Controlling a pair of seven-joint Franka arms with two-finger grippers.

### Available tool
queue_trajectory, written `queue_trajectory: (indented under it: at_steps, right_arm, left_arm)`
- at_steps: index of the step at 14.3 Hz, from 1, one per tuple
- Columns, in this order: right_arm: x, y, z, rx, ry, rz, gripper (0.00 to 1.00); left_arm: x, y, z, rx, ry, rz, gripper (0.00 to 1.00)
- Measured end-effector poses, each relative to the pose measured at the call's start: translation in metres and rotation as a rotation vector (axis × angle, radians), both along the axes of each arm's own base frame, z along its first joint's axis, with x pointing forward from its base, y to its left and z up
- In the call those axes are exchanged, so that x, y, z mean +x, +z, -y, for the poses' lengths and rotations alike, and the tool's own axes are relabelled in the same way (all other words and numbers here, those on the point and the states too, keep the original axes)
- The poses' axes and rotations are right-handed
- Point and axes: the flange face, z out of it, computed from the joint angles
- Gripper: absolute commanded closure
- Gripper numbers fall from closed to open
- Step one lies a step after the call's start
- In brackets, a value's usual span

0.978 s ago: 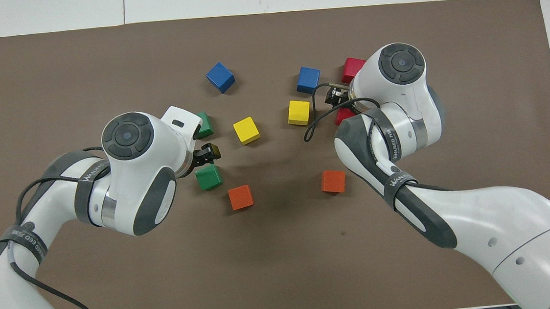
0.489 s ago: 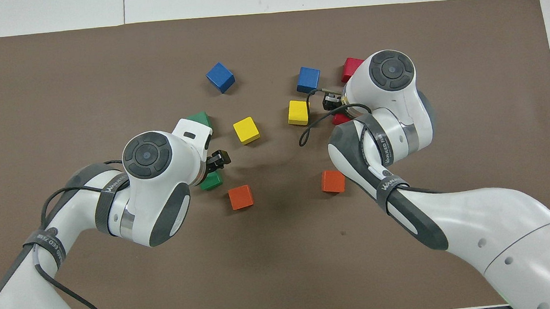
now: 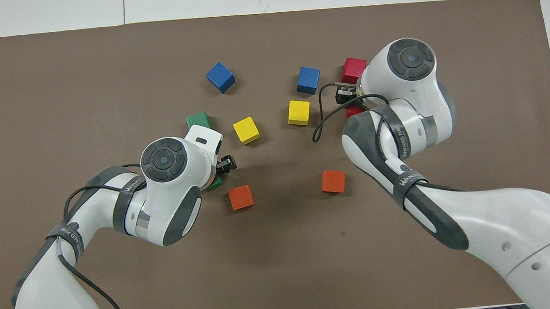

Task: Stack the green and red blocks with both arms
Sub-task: 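Carry the green cube outward with the left gripper while the right gripper carries red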

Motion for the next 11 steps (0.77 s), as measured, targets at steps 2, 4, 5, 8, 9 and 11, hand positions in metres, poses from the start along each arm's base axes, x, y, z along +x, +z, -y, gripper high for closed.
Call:
queue_trajectory:
  at_steps: [2,4,5,8,9,11]
  right_arm:
    - [-0.004,0.041,0.054,-0.016,0.093,-0.020,1.00]
    - [-0.017,0.059,0.112,-0.024,0.156,-0.022,1.00]
    - [-0.024,0.056,0.138,-0.027,0.186,-0.014,1.00]
    - [-0.044,0.022,0.199,-0.039,0.256,0.013,1.00]
    - [-0.049,0.011,0.210,-0.043,0.271,0.024,1.00]
    - [-0.058,-0.004,0.225,-0.052,0.289,0.053,1.00]
  left_arm:
    - [-0.001,-0.002,-0.001,0.004,-0.007,-0.006,1.00]
    - [0.000,0.000,-0.008,0.017,-0.058,-0.027,1.00]
    - [0.005,0.004,-0.023,0.027,-0.087,-0.043,1.00]
    - [0.051,0.040,-0.145,0.020,-0.202,-0.057,1.00]
    - [0.062,0.050,-0.193,0.013,-0.245,-0.044,1.00]
    - [0.070,0.054,-0.265,0.006,-0.321,-0.030,1.00]
